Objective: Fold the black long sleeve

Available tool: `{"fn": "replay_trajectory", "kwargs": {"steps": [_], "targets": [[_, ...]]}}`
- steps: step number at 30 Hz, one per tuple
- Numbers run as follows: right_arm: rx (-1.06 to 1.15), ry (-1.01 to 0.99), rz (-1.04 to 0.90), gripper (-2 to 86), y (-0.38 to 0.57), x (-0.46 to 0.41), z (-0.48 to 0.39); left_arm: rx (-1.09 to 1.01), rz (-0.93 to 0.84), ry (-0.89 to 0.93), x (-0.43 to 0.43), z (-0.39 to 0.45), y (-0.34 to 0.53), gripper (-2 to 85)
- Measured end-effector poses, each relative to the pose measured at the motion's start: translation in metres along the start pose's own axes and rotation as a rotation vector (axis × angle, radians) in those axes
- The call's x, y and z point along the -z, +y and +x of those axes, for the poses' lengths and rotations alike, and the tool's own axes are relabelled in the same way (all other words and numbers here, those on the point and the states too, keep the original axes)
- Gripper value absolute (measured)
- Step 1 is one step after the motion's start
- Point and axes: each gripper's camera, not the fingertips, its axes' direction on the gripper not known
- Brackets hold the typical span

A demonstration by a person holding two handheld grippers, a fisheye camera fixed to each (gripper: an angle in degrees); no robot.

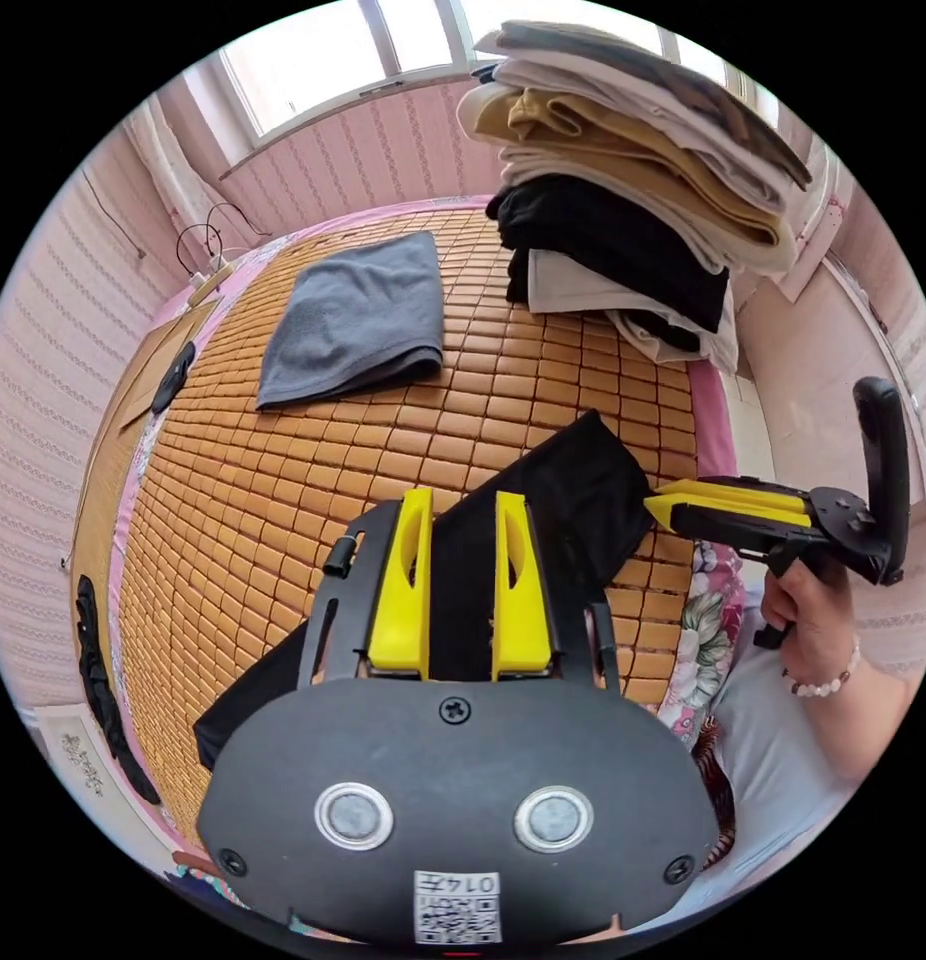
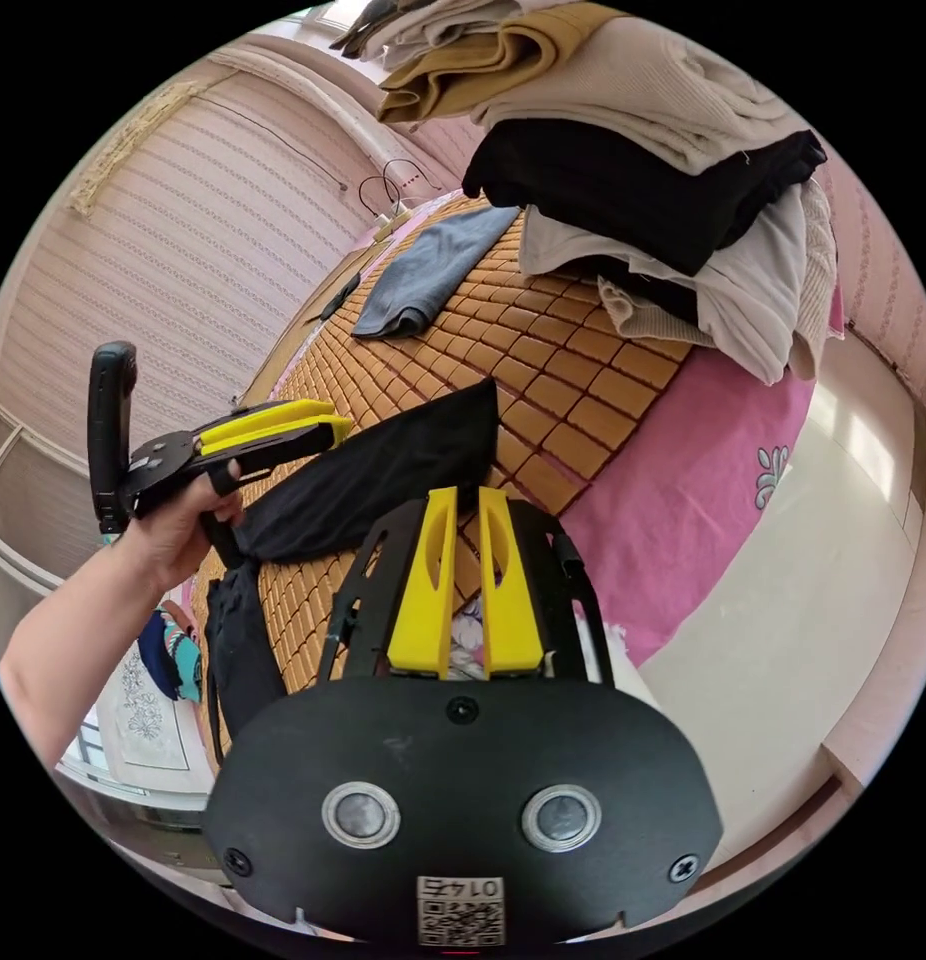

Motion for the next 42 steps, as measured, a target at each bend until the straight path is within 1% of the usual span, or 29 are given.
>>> {"fn": "replay_trajectory", "kwargs": {"steps": [2, 3, 4, 5, 7, 9, 13, 16, 17, 18, 19, 20, 21, 23, 24, 25, 26, 27, 28, 30, 32, 37, 40, 42], "targets": [[0.010, 0.006, -0.002, 2.0, 0.002, 0.003, 0.002, -0.030, -0.077, 0.009, -0.023, 0.001, -0.001, 7.4], [0.015, -0.003, 0.000, 1.6, 0.005, 0.005, 0.005, -0.040, -0.049, 0.042, -0.022, 0.001, 0.000, 6.6], [0.017, -0.011, 0.000, 1.4, 0.007, 0.006, 0.006, -0.023, -0.062, 0.087, -0.026, -0.002, 0.000, 2.5], [0.020, -0.034, -0.003, 1.1, 0.010, 0.007, 0.009, 0.005, -0.060, 0.098, -0.026, -0.006, -0.001, 0.2], [0.021, -0.084, 0.001, 0.9, 0.017, 0.011, 0.013, 0.015, -0.065, 0.105, -0.026, -0.011, 0.000, -0.5], [0.034, -0.208, 0.067, 0.7, 0.029, 0.025, 0.021, 0.033, -0.067, 0.087, -0.021, -0.017, 0.006, -0.8], [0.167, -0.376, 0.174, 0.5, 0.049, 0.057, 0.017, 0.119, 0.101, 0.099, 0.037, -0.047, 0.042, -1.0], [0.308, -0.548, 0.233, 0.4, 0.072, 0.083, -0.010, 0.193, 0.283, 0.076, 0.113, -0.071, 0.099, -1.0], [0.394, -0.645, 0.246, 0.4, 0.082, 0.093, -0.030, 0.234, 0.358, 0.048, 0.147, -0.079, 0.131, -1.0], [0.483, -0.753, 0.243, 0.4, 0.093, 0.100, -0.053, 0.260, 0.393, 0.031, 0.163, -0.083, 0.149, -1.0], [0.527, -0.803, 0.228, 0.4, 0.098, 0.103, -0.066, 0.310, 0.447, -0.005, 0.193, -0.089, 0.186, -1.0], [0.626, -0.891, 0.182, 0.4, 0.111, 0.107, -0.095, 0.369, 0.480, -0.043, 0.219, -0.094, 0.226, -1.0], [0.734, -0.959, 0.122, 0.4, 0.127, 0.110, -0.125, 0.399, 0.491, -0.066, 0.231, -0.094, 0.247, -1.0], [0.877, -1.024, 0.028, 0.4, 0.160, 0.108, -0.168, 0.505, 0.469, -0.154, 0.259, -0.090, 0.327, -1.0], [0.960, -1.054, -0.045, 0.4, 0.187, 0.101, -0.194, 0.527, 0.458, -0.168, 0.263, -0.088, 0.347, -1.0], [0.998, -1.065, -0.082, 0.4, 0.202, 0.097, -0.205, 0.583, 0.438, -0.189, 0.265, -0.083, 0.384, -1.0], [1.065, -1.073, -0.164, 0.4, 0.234, 0.084, -0.226, 0.646, 0.421, -0.198, 0.261, -0.077, 0.417, -1.0], [1.114, -1.060, -0.251, 0.4, 0.266, 0.067, -0.243, 0.679, 0.406, -0.191, 0.257, -0.075, 0.432, -1.0], [1.132, -1.052, -0.296, 0.4, 0.282, 0.058, -0.250, 0.738, 0.385, -0.175, 0.250, -0.070, 0.459, -1.0], [1.161, -1.019, -0.448, 0.4, 0.339, 0.026, -0.267, 0.824, 0.389, -0.171, 0.239, -0.062, 0.493, -1.0], [1.163, -0.983, -0.513, 0.4, 0.374, 0.008, -0.273, 0.954, 0.439, -0.114, 0.229, -0.059, 0.534, -1.0], [1.228, -0.899, -0.611, 0.5, 0.445, -0.023, -0.291, 1.021, 0.495, -0.067, 0.229, -0.059, 0.584, -1.0], [1.338, -0.809, -0.665, 0.8, 0.493, -0.051, -0.310, 1.069, 0.433, -0.052, 0.226, -0.066, 0.610, -1.0], [1.473, -0.690, -0.705, 1.4, 0.540, -0.079, -0.328, 1.099, 0.408, -0.051, 0.228, -0.069, 0.627, -1.0]]}}
